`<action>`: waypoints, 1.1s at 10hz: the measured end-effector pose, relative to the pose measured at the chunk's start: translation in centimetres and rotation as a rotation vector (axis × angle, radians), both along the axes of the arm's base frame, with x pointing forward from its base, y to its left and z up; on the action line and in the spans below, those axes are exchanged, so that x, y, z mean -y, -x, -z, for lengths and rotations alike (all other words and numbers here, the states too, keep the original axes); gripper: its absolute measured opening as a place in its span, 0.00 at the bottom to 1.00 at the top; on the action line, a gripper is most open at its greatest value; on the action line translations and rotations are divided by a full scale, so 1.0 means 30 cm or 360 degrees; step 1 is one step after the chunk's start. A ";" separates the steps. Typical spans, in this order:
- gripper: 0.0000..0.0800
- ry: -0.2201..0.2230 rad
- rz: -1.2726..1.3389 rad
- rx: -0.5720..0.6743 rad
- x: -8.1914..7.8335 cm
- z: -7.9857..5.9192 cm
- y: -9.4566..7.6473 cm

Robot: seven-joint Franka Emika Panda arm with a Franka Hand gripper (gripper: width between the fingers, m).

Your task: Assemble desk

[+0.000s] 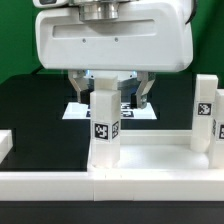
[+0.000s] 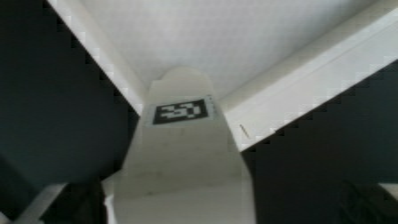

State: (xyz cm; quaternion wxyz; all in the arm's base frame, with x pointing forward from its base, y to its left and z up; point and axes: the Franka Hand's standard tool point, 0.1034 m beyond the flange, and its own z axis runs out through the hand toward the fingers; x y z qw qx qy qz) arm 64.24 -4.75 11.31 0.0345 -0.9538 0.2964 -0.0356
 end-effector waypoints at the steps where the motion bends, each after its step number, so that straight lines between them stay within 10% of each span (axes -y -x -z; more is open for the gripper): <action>1: 0.78 -0.0003 0.0028 -0.0001 0.000 0.000 0.000; 2: 0.78 -0.0005 0.0057 -0.0003 0.001 0.000 0.000; 4: 0.37 -0.0012 0.0209 -0.0014 0.014 0.002 0.005; 8: 0.37 -0.0063 0.0823 -0.0045 0.033 0.005 0.012; 11: 0.37 -0.0279 0.1723 -0.0184 0.042 -0.005 0.017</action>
Offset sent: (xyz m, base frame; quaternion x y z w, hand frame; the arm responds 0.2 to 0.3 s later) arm 0.0000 0.0000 0.0000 0.0000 0.0000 0.1296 0.9916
